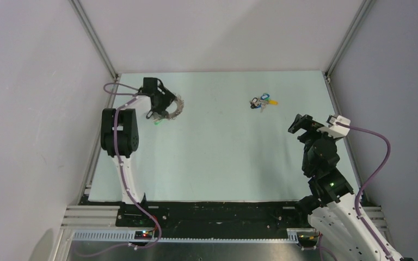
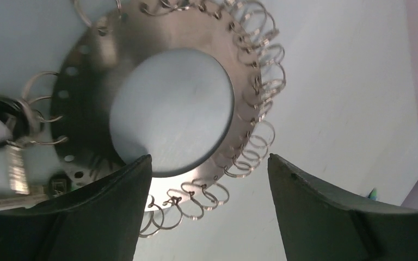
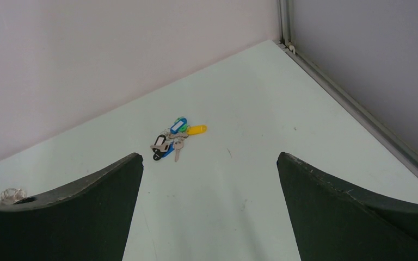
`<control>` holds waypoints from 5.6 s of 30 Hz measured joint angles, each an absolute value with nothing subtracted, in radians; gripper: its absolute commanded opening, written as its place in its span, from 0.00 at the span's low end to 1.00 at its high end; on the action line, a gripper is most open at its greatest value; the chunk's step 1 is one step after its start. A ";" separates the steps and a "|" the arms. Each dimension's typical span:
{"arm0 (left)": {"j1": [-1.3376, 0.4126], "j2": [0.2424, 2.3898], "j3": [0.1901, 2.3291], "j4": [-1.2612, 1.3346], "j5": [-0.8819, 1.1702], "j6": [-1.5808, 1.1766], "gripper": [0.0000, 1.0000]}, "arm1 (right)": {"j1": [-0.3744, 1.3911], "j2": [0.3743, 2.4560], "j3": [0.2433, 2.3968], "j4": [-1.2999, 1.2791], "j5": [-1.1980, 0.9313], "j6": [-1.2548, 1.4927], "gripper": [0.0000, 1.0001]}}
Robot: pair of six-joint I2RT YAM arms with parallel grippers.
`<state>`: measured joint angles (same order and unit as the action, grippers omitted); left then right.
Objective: Remove the keys from the keyring
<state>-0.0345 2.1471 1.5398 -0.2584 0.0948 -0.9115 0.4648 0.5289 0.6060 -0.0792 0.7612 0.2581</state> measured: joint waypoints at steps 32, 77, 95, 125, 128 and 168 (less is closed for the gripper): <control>-0.981 1.550 1.087 -0.355 -0.238 -0.353 0.68 | 0.444 0.485 0.606 -0.099 0.734 0.278 1.00; -0.863 1.304 1.151 -0.437 -0.002 -0.289 0.00 | 0.434 0.495 0.579 -0.098 0.091 0.203 0.88; -0.724 1.082 1.300 -0.547 0.119 -0.282 0.00 | 0.543 0.656 0.570 0.144 -0.453 0.038 0.82; -0.599 1.007 1.170 -0.142 -0.002 -0.735 0.00 | 1.039 1.146 0.760 0.642 0.056 -0.298 0.80; -0.599 1.001 1.157 -0.119 -0.015 -0.745 0.00 | 1.052 1.222 0.816 0.700 0.121 -0.308 0.78; -0.599 0.732 0.767 0.059 0.133 -0.485 0.86 | 0.769 1.082 0.950 0.574 -0.291 -0.583 0.00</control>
<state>-0.5995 0.7319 0.7673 0.0589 0.1326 -0.4850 0.7689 1.0817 0.9497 0.5739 -0.2909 -0.5835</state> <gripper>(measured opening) 0.862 0.066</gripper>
